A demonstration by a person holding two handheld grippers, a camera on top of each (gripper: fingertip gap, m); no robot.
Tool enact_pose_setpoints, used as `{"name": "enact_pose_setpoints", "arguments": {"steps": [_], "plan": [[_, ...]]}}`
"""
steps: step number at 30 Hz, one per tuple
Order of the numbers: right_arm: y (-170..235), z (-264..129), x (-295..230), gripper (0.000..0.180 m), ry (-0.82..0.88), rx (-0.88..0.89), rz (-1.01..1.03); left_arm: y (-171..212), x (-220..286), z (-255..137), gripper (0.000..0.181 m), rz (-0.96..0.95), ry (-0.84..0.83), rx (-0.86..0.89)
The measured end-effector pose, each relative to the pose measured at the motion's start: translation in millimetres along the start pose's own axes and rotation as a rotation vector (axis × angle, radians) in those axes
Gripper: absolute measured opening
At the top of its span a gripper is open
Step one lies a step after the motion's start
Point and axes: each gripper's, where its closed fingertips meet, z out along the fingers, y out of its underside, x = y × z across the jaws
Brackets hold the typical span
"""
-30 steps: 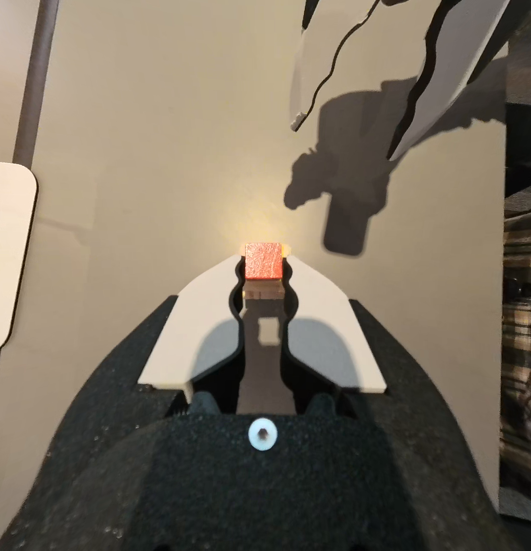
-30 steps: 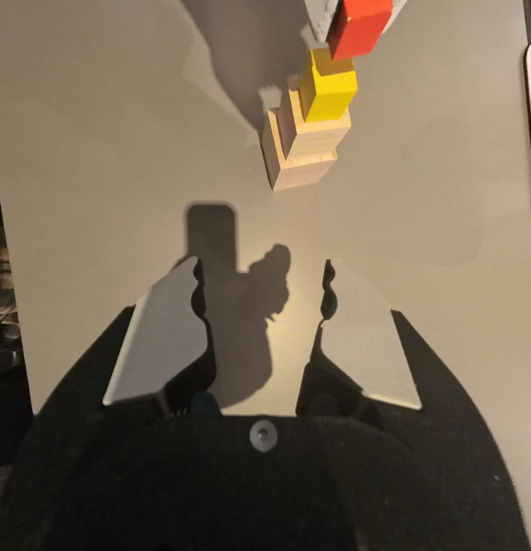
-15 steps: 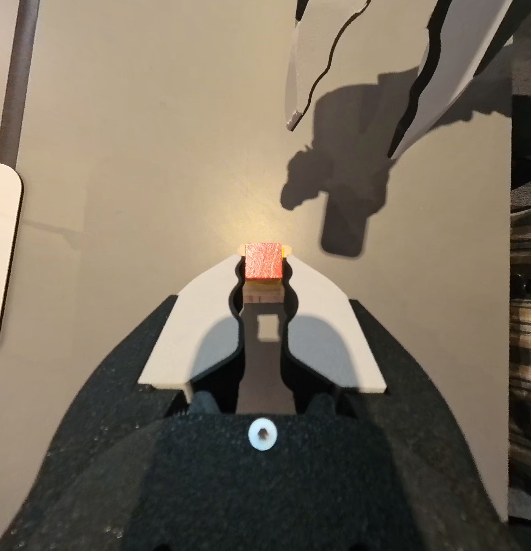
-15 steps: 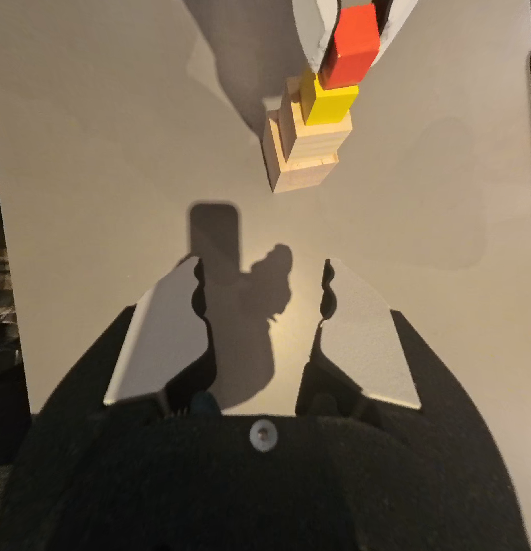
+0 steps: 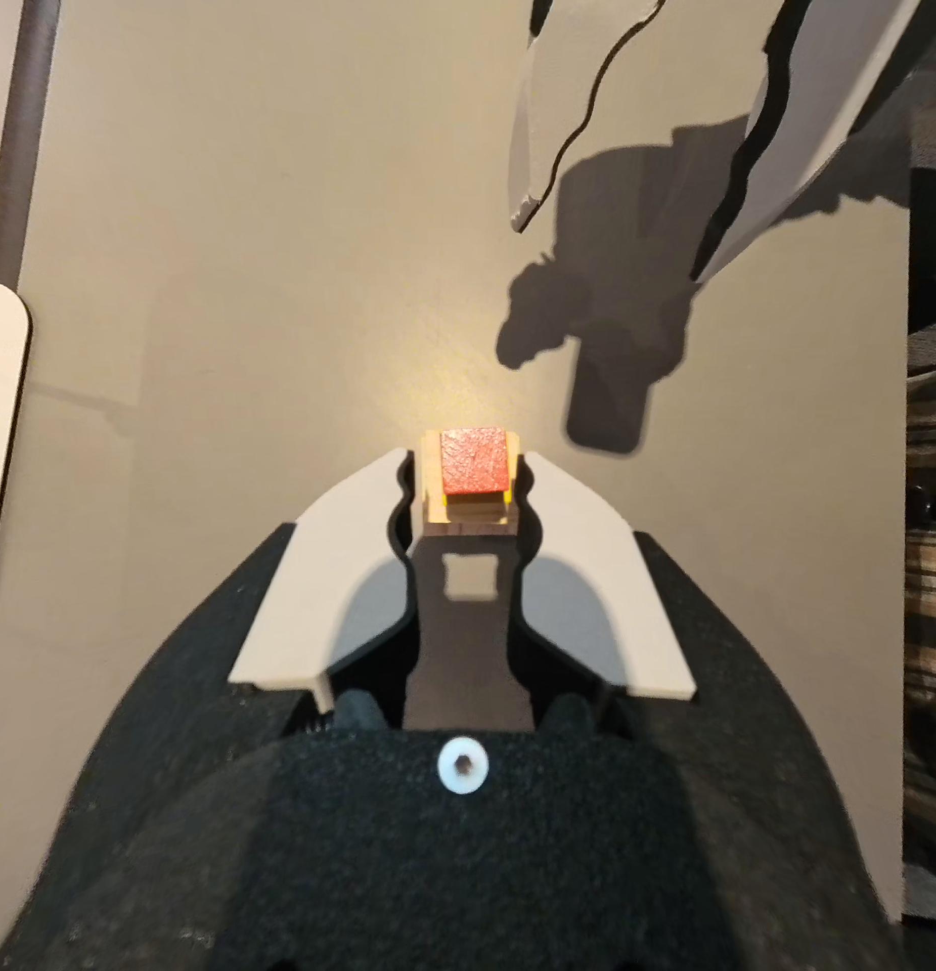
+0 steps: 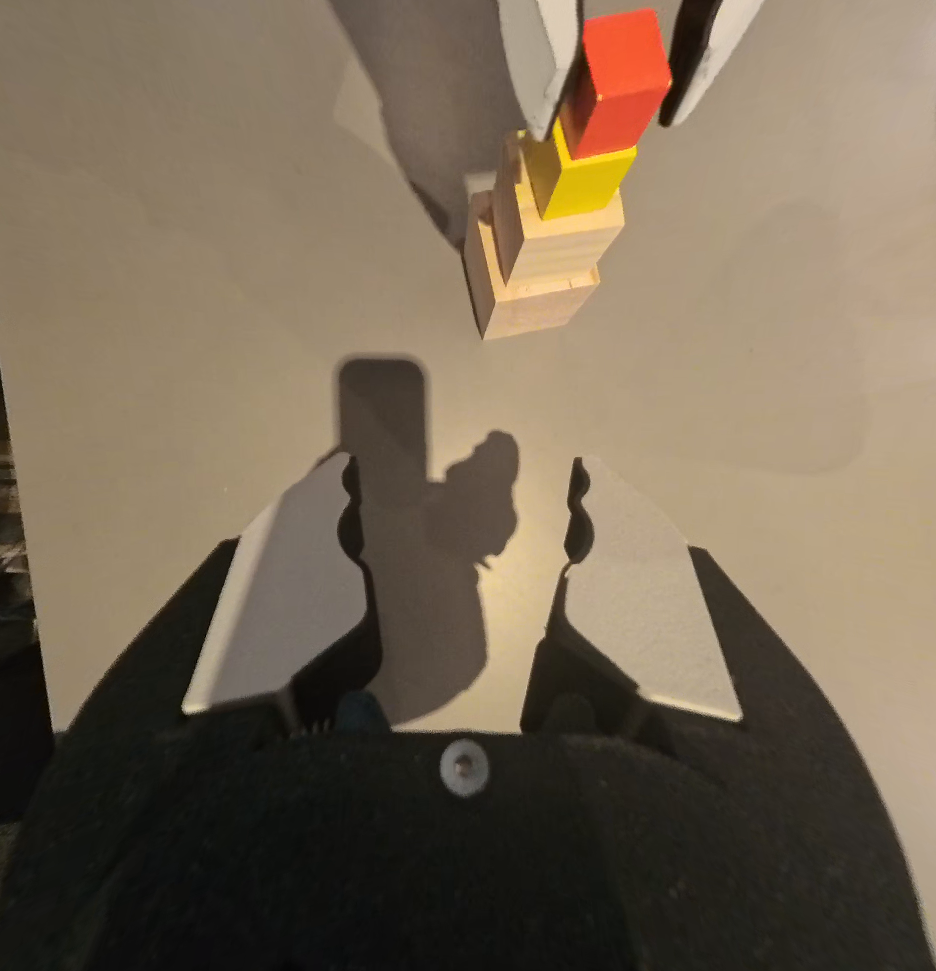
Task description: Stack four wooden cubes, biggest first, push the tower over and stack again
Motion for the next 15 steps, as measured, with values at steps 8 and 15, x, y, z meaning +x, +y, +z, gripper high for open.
{"name": "enact_pose_setpoints", "arguments": {"steps": [8, 15], "plan": [[4.1, -6.0, 9.4, 0.081, 0.056, 0.016, 0.049, -3.4, -8.8, -42.7, 0.079, -0.069, -0.056, 0.19], [25.5, -11.7, 41.9, 0.085, 0.237, -0.011, 0.264, 66.2, -45.2, -111.3, 0.083, -0.339, -0.308, 0.574]]}}
